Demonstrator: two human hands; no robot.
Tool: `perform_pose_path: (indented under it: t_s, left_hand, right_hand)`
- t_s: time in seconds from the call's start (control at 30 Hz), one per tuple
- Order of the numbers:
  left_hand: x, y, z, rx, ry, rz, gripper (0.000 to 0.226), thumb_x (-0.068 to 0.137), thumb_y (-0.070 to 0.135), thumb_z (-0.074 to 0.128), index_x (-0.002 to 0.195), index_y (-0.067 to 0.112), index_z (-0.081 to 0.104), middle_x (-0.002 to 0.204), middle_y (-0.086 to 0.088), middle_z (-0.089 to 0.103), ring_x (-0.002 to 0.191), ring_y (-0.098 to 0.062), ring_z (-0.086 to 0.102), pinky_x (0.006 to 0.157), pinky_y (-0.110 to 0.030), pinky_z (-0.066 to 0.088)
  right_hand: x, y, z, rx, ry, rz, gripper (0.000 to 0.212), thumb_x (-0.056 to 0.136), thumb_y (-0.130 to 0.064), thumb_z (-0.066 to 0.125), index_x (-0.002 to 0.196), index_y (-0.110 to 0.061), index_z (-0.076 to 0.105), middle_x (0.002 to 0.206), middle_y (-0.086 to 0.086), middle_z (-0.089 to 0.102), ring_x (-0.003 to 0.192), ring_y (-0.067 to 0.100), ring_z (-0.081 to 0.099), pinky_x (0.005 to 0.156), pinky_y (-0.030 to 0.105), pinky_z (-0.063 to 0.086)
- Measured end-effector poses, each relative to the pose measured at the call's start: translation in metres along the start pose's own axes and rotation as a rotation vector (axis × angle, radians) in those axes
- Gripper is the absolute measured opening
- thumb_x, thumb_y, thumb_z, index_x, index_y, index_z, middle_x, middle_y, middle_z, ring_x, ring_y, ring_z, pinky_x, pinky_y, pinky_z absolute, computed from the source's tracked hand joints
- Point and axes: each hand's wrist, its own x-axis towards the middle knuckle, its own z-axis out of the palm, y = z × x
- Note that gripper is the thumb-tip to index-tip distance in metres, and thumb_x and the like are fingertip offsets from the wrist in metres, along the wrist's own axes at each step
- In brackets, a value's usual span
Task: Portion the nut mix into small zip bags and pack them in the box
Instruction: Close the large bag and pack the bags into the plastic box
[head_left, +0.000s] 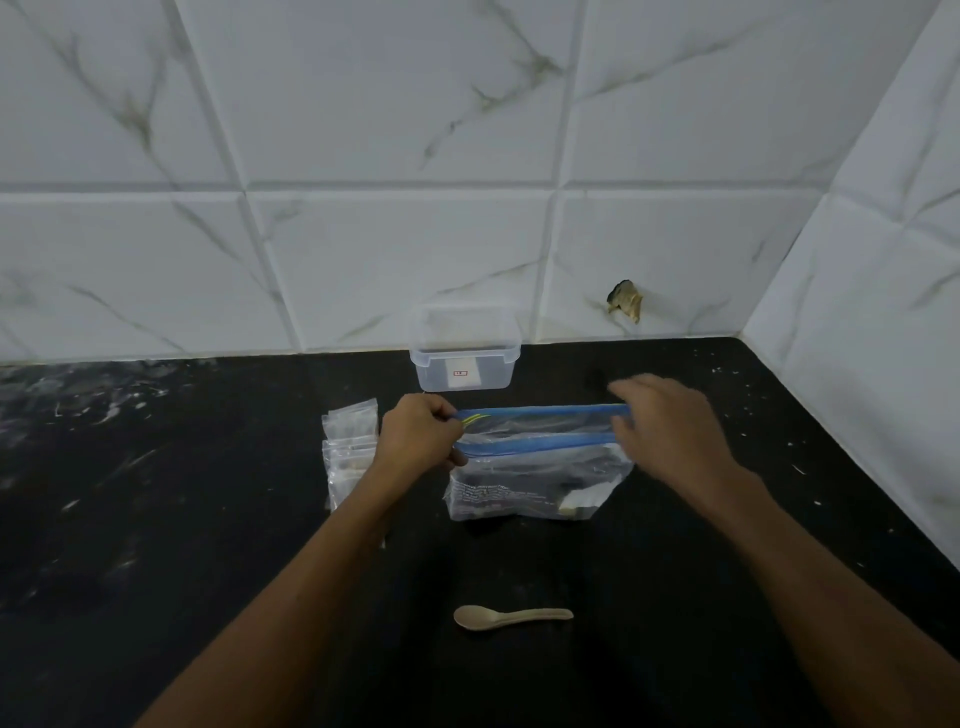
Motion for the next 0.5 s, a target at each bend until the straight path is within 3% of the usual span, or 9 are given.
perform_pose_path:
  t_s: [0.1,0.2,0.3,0.4,0.5]
  left_hand:
    - [0.001,-0.001,0.0,-0.061,-0.016,-0.005,0.005,0.093,0.012,0.062,0.094,0.012,0.067,0.083,-0.007,0.072,0.066,-0.016,0.074,0.059,-0.024,0.058]
    - [-0.001,-0.002,0.0,-0.101,-0.018,0.064,0.006,0.093,0.012,0.063,0.092,0.01,0.068,0.08,-0.009,0.073,0.065,-0.017,0.073,0.062,-0.028,0.059]
    - [-0.007,-0.009,-0.003,-0.204,-0.017,0.143,0.01,0.095,0.014,0.061,0.095,0.009,0.069,0.078,-0.01,0.071,0.064,-0.017,0.071,0.062,-0.028,0.058]
    - [-0.009,-0.032,-0.004,-0.368,0.058,0.138,0.016,0.1,0.009,0.05,0.103,0.012,0.065,0.087,-0.014,0.069,0.075,-0.018,0.068,0.065,-0.024,0.056]
    - [-0.006,-0.074,0.014,-0.174,-0.013,0.114,0.032,0.099,0.002,0.046,0.124,0.019,0.059,0.112,-0.002,0.066,0.102,-0.012,0.062,0.078,-0.016,0.051]
  right_hand:
    - [0.004,-0.036,0.0,0.245,-0.101,-0.231,0.058,0.09,-0.04,0.061,0.143,-0.023,0.043,0.144,-0.001,0.048,0.132,0.015,0.043,0.11,0.036,0.034]
    - [0.019,-0.072,0.015,0.094,-0.173,-0.427,0.07,0.082,-0.053,0.066,0.141,-0.023,0.043,0.14,0.0,0.051,0.128,0.018,0.046,0.107,0.039,0.034]
    - [0.032,-0.088,0.027,0.064,-0.091,-0.488,0.044,0.082,-0.043,0.07,0.119,-0.022,0.059,0.115,0.0,0.064,0.105,0.017,0.058,0.093,0.035,0.042]
    - [0.04,-0.09,0.027,0.103,-0.09,-0.445,0.025,0.086,-0.034,0.069,0.106,-0.02,0.066,0.101,0.001,0.069,0.091,0.016,0.061,0.08,0.029,0.043]
    - [0.046,-0.087,0.024,0.145,-0.105,-0.376,0.018,0.086,-0.032,0.07,0.097,-0.018,0.068,0.095,0.001,0.069,0.082,0.015,0.059,0.071,0.028,0.039]
